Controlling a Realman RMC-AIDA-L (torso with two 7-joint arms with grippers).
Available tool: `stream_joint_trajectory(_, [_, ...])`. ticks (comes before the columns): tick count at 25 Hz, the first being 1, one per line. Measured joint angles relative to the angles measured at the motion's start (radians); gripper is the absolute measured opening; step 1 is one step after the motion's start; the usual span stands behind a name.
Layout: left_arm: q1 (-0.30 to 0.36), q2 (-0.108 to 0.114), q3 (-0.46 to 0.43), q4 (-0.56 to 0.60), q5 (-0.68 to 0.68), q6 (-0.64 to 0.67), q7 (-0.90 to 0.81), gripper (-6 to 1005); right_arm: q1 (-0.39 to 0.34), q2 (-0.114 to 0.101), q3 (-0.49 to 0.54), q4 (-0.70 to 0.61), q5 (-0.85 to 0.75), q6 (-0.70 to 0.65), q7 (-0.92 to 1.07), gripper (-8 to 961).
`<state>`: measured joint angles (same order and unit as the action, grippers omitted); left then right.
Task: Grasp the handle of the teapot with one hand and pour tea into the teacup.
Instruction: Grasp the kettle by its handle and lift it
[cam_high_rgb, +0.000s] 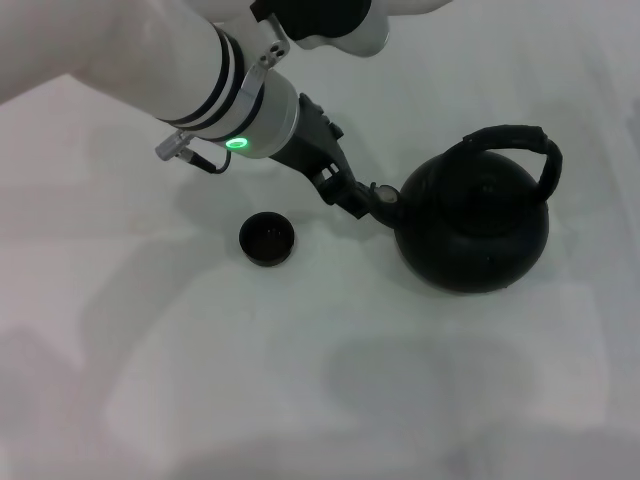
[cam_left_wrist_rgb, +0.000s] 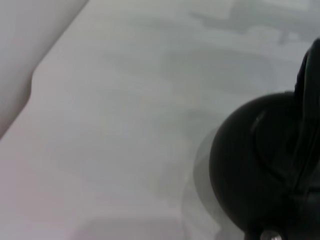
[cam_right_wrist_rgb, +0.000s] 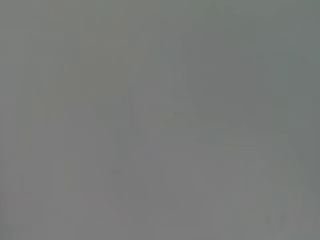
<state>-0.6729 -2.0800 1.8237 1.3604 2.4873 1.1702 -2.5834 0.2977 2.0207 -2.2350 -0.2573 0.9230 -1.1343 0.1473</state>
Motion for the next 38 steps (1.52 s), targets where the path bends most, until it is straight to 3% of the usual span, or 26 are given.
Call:
stream_joint_trajectory(3, [0.009,0.0,0.004,0.017,-0.001,-0.023,0.003,876,0.001,0.0,0.0,0.0,0.0,-0.001,0.0,855])
stream_joint_trajectory(9, [0.091,0.0,0.006,0.097,-0.018,-0.133,0.058,876,0.002,-0.001,0.0,0.005,0.001,-0.002,0.0,855])
stream_joint_trajectory(13, [0.156,0.0,0.007,0.106,-0.059,-0.291,0.08,876,0.002,-0.001,0.0,0.006,0.0,-0.003,0.0,855])
stream_joint_trajectory(17, [0.277,0.0,0.004,0.099,-0.083,-0.566,0.082,877,0.001,-0.001,0.0,0.006,0.0,-0.003,0.0,855])
stream_joint_trajectory(19, [0.292,0.0,0.005,0.097,-0.087,-0.603,0.081,877,0.001,-0.001,0.0,0.006,0.0,-0.003,0.0,855])
stream_joint_trajectory(24, [0.377,0.002,0.006,0.029,-0.254,-0.877,0.081,877,0.005,-0.002,0.0,0.008,0.0,-0.003,0.0,855])
stream_joint_trajectory(30, [0.397,0.004,0.001,-0.1,-0.459,-1.106,0.081,876,0.006,-0.002,0.0,0.01,0.012,-0.002,0.0,855])
stream_joint_trajectory(33, [0.401,0.003,0.059,-0.188,-0.545,-1.323,0.068,874,0.008,-0.002,0.0,0.008,0.035,-0.002,0.0,855])
stream_joint_trajectory(38, [0.398,0.003,0.117,-0.279,-0.548,-1.504,-0.06,872,0.013,-0.002,0.0,0.01,0.04,-0.002,0.0,855])
